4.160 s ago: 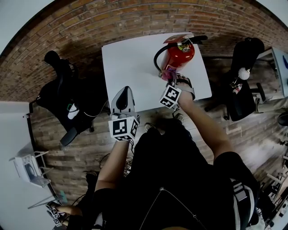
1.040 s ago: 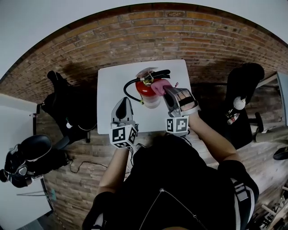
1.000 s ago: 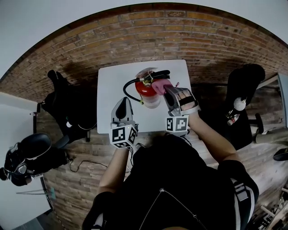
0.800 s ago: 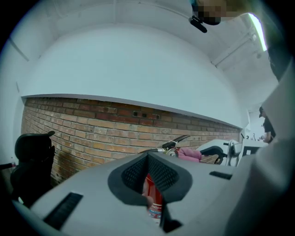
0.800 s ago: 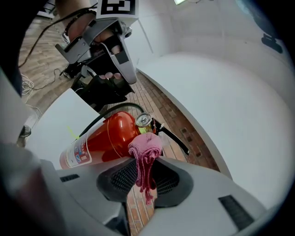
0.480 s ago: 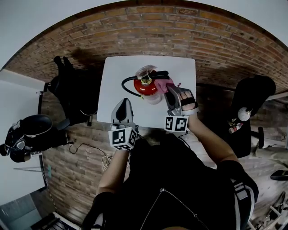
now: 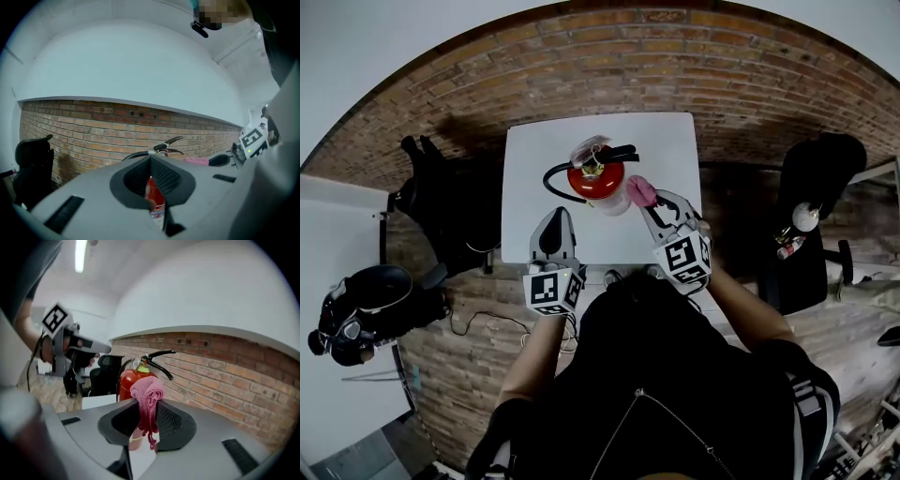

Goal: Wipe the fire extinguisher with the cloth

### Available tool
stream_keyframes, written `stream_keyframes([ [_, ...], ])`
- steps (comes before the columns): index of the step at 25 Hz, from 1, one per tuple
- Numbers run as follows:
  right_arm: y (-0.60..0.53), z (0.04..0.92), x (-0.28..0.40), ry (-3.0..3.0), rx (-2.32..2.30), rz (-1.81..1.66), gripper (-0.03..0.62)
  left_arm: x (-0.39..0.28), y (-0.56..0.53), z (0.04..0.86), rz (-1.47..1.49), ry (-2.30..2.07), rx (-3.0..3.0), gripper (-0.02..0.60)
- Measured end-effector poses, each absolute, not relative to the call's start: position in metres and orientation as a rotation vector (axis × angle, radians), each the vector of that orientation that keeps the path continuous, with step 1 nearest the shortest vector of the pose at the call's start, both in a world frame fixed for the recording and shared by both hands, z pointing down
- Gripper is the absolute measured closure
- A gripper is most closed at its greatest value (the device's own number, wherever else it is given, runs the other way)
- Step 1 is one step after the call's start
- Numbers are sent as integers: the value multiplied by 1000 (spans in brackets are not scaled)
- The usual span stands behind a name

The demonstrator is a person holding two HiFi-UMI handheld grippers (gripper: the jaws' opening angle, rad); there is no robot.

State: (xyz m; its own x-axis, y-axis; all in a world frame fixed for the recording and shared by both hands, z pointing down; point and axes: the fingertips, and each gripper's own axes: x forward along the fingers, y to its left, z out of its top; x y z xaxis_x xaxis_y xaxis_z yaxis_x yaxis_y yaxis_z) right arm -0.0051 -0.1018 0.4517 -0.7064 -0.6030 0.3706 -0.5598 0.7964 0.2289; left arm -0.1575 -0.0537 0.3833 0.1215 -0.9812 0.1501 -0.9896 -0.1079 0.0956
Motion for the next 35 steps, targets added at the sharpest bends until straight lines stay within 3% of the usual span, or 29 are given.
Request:
stream_keyframes([
  [4,-101,422,-2,-2651,938,145,493,-152,-59,370,45,-1917,2298,572],
  [9,-102,386,-2,-2702,1002,215,493,-150,-61,347,2,-1872,2387,572],
  [35,-89,302,-1,-2781,1078,119,493,-152,-48,268,-130,-1859,2540,572],
])
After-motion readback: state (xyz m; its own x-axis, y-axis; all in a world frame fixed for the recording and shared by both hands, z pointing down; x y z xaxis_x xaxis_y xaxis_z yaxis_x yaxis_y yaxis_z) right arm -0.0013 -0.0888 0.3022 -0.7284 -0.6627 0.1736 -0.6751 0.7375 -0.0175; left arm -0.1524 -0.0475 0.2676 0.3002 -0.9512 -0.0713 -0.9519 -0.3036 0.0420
